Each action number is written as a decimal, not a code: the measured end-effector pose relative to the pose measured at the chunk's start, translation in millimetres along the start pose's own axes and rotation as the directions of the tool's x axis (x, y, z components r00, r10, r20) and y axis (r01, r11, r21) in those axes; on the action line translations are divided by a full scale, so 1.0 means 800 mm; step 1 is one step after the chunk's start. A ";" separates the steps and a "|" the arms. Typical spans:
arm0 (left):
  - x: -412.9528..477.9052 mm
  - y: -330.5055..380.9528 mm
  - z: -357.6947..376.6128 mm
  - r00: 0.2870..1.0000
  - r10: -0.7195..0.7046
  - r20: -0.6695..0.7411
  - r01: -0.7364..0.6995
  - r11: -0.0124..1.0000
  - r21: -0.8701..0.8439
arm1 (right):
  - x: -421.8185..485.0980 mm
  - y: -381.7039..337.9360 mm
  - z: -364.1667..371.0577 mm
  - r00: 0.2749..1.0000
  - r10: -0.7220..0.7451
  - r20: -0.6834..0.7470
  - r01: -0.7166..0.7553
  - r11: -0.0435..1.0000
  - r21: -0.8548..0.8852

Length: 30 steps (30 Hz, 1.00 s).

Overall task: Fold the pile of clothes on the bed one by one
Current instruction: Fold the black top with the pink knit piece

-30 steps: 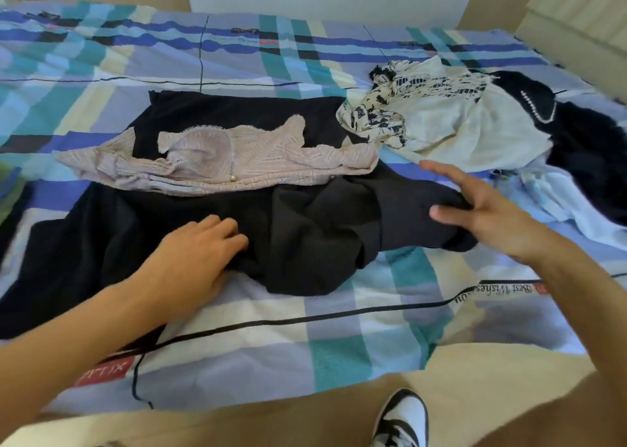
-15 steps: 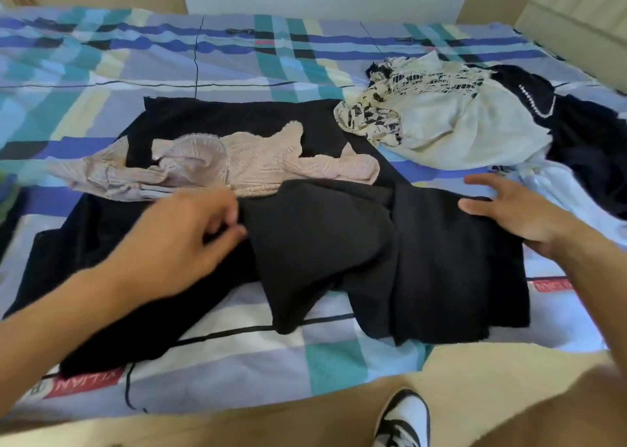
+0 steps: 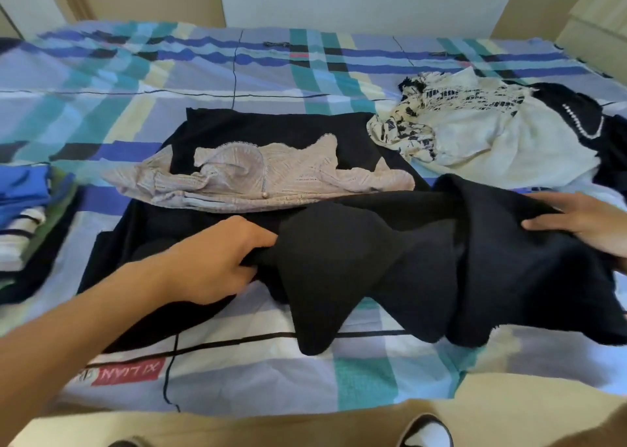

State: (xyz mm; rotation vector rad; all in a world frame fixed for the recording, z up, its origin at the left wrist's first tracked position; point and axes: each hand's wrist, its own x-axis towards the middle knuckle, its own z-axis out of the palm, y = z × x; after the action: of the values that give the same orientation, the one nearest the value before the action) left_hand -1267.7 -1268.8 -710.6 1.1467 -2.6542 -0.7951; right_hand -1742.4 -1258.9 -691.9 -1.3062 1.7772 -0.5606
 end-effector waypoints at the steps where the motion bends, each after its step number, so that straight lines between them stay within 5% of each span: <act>1: -0.003 0.003 -0.011 0.997 0.004 0.071 0.002 0.997 -0.081 | 0.011 0.015 -0.006 0.996 0.036 -0.085 -0.050 0.985 -0.166; 3: -0.012 0.005 -0.027 0.966 -0.023 0.257 0.060 0.988 -0.140 | 0.041 0.042 -0.006 0.965 0.091 -0.244 -0.171 0.928 -0.331; 5: -0.020 -0.004 -0.032 0.922 -0.059 0.384 0.144 0.970 -0.198 | 0.051 0.027 0.017 0.931 0.028 -0.364 -0.143 0.945 -0.293; 6: -0.023 -0.009 -0.033 0.931 -0.069 0.357 0.166 0.954 -0.250 | 0.051 0.008 0.034 0.915 -0.038 -0.401 -0.080 0.958 -0.274; 8: -0.020 -0.030 -0.027 0.988 -0.126 0.086 0.143 0.959 -0.244 | 0.050 -0.025 0.069 0.847 -0.277 -0.453 0.128 0.934 -0.332; 11: 0.001 -0.080 -0.024 0.930 -0.080 -0.359 0.181 0.950 0.256 | 0.065 -0.070 0.135 0.830 -0.505 -0.238 0.369 0.816 -0.446; 14: 0.039 -0.123 -0.024 0.922 -0.204 -0.330 0.365 0.745 0.558 | 0.100 -0.110 0.191 0.834 -0.542 0.101 0.480 0.624 -0.616; 18: 0.090 -0.154 -0.034 0.887 -0.359 -0.292 0.462 0.672 0.579 | 0.155 -0.162 0.245 0.850 -0.453 0.267 0.477 0.450 -0.756; 22: 0.122 -0.165 -0.050 0.892 -0.373 -0.256 0.450 0.679 0.579 | 0.195 -0.194 0.265 0.899 -0.297 0.323 0.433 0.477 -0.765; 26: 0.137 -0.171 -0.069 0.885 -0.318 -0.339 0.459 0.710 0.533 | 0.215 -0.207 0.261 0.880 -0.367 0.301 0.458 0.491 -0.741; 30: 0.141 -0.170 -0.093 0.904 -0.336 -0.265 0.421 0.808 0.411 | 0.214 -0.207 0.269 0.863 -0.386 0.325 0.461 0.337 -0.821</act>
State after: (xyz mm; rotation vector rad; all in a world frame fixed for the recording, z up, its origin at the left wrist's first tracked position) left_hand -1236.2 -1456.9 -726.9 1.8116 -2.5555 -0.0675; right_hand -1490.8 -1450.8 -746.8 -2.5484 1.6637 0.2808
